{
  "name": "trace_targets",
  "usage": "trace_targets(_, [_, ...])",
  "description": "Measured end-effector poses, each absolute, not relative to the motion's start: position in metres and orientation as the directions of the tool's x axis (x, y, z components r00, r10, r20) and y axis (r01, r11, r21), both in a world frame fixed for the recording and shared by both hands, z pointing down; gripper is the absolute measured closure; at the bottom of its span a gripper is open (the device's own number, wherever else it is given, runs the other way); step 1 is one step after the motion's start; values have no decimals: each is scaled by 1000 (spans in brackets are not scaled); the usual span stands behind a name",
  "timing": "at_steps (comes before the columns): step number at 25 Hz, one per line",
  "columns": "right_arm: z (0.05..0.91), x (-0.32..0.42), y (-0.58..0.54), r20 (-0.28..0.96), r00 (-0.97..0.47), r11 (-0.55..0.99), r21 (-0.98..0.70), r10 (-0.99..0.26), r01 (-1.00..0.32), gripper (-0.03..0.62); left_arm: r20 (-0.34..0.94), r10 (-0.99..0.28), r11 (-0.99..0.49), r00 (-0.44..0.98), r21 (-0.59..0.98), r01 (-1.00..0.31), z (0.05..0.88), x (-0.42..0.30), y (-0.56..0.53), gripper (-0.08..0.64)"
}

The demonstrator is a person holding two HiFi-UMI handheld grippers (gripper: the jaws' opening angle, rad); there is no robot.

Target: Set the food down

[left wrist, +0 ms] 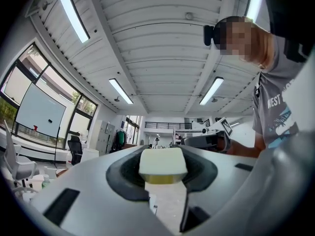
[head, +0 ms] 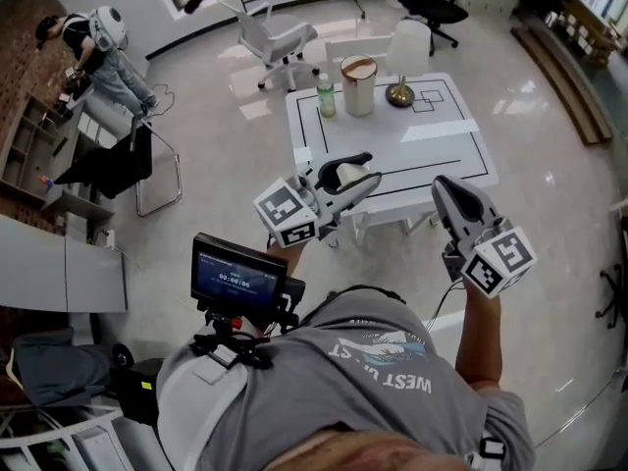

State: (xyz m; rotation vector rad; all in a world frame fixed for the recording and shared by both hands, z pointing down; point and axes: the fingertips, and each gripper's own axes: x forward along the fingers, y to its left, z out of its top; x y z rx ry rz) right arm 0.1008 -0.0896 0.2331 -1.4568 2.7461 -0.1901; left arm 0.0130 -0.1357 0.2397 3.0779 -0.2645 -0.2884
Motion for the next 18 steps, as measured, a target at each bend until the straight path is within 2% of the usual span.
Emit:
trace_targets(10, [217, 76, -128, 33, -510, 505, -95, -860, -858, 584, -217, -133, -991, 967, 51, -125, 226, -15, -177, 407])
trace_targets(18, [231, 80, -141, 61, -531, 521, -129, -845, -844, 584, -181, -206, -978, 962, 79, -195, 240, -18, -198, 407])
